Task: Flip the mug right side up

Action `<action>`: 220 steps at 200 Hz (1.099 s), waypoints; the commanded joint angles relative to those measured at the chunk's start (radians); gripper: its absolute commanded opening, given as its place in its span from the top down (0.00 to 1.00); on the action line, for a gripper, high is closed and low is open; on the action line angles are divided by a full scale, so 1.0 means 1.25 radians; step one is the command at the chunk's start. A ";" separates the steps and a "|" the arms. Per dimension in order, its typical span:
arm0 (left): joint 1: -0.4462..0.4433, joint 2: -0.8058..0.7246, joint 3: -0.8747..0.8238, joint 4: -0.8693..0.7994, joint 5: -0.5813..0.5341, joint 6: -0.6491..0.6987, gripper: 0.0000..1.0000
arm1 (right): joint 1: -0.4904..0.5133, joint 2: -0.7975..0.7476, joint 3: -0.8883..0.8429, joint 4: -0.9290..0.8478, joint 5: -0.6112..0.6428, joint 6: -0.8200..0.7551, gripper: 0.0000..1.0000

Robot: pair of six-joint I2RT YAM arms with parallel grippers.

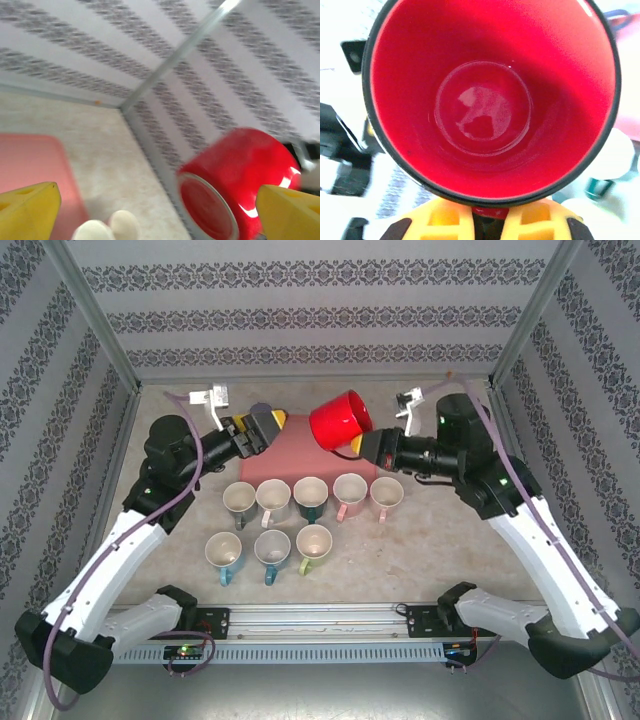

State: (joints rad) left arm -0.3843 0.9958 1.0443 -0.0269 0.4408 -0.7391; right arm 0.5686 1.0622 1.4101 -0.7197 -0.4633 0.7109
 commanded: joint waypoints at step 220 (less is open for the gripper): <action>0.080 0.005 0.087 -0.376 -0.107 0.005 0.00 | 0.672 -0.062 -0.554 -0.085 0.833 0.110 1.00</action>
State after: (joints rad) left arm -0.2989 1.0000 1.1690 -0.5018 0.3023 -0.7151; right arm 1.4033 0.9527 0.7425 -0.9543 0.4896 0.8043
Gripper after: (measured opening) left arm 0.998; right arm 0.086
